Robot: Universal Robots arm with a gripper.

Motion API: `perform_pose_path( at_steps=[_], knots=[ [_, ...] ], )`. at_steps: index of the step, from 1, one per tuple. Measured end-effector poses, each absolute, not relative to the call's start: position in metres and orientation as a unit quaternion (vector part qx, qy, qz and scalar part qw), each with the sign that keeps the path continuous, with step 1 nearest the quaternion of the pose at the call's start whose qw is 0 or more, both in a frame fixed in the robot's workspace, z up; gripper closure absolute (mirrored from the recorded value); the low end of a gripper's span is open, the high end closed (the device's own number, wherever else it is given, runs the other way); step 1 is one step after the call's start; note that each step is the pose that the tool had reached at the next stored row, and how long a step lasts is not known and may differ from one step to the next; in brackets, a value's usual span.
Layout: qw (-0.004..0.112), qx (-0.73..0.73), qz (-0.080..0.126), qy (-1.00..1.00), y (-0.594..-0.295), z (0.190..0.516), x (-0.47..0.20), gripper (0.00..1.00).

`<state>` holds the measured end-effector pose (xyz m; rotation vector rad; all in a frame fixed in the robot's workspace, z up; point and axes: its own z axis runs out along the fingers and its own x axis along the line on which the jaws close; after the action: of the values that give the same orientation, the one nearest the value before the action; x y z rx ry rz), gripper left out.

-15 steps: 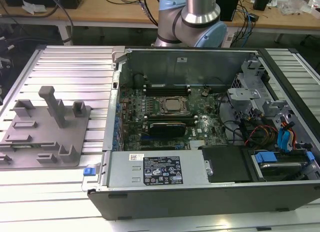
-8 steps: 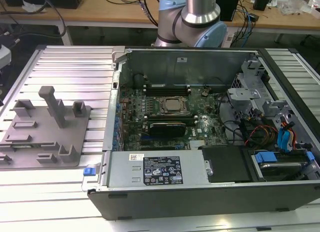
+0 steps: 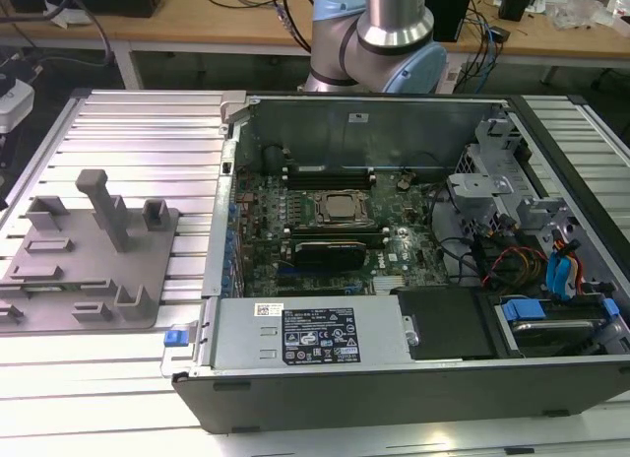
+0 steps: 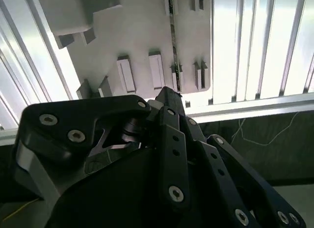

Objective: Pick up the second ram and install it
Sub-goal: 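Pick up the second ram and move it above second insertion slot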

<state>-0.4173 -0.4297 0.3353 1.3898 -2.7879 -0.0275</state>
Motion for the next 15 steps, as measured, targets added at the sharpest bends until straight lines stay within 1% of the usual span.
perform_pose_path(
  at_steps=[3, 15],
  knots=[
    [0.013, 0.470, -0.008, -0.883, -0.4297, 0.3352, -0.4173, 0.92],
    [0.015, 0.640, -0.005, -0.768, -0.4297, 0.3296, -0.4173, 0.92]
  ],
)
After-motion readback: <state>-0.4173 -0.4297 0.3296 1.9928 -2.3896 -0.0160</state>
